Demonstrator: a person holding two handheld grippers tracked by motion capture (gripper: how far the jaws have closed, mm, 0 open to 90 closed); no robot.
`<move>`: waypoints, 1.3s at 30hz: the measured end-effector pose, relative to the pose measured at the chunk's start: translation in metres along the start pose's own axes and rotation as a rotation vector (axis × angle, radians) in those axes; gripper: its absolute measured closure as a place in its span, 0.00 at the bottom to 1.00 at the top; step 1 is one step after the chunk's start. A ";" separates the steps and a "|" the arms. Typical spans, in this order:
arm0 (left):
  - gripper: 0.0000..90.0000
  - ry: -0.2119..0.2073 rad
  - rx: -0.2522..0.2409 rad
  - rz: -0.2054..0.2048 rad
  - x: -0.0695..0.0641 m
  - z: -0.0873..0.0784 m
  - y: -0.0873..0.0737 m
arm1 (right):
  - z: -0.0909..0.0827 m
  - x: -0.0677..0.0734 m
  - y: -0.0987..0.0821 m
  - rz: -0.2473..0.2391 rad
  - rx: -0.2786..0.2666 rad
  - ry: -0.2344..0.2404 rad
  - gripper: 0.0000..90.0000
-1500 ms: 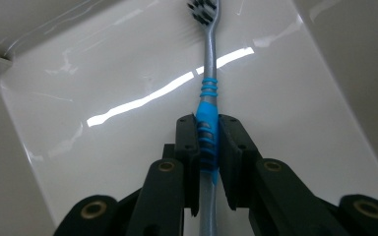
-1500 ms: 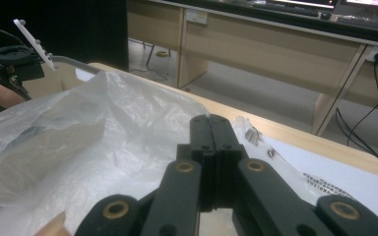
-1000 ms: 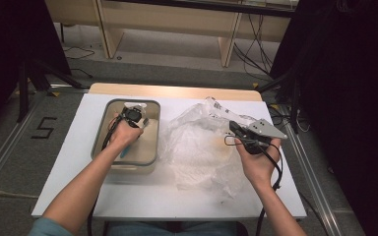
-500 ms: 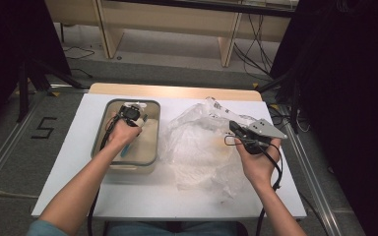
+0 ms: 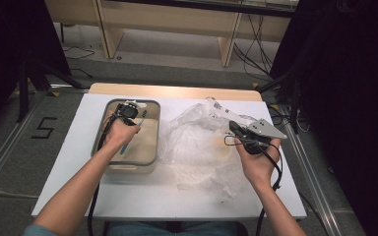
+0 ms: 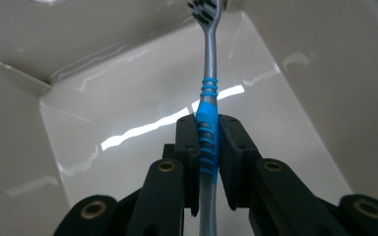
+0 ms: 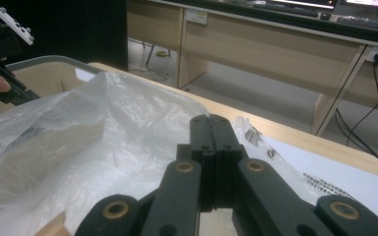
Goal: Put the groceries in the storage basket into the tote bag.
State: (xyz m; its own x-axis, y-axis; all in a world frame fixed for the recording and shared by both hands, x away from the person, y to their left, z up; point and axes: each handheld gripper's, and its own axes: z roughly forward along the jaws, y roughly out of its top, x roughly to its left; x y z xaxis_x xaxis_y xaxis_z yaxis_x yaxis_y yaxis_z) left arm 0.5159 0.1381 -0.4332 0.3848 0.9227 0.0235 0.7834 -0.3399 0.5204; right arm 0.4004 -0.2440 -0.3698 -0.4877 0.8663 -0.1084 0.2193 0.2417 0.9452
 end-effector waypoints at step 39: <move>0.88 -0.013 -0.225 -0.018 0.000 -0.040 -0.003 | 0.000 0.001 0.000 -0.003 -0.001 0.001 1.00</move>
State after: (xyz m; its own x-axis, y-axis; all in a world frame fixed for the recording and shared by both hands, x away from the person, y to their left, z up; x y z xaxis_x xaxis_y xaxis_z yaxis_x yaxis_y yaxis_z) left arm 0.4938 0.1469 -0.4005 0.3788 0.9255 0.0019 0.6621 -0.2724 0.6982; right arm 0.4001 -0.2430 -0.3700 -0.4894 0.8650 -0.1107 0.2170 0.2438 0.9452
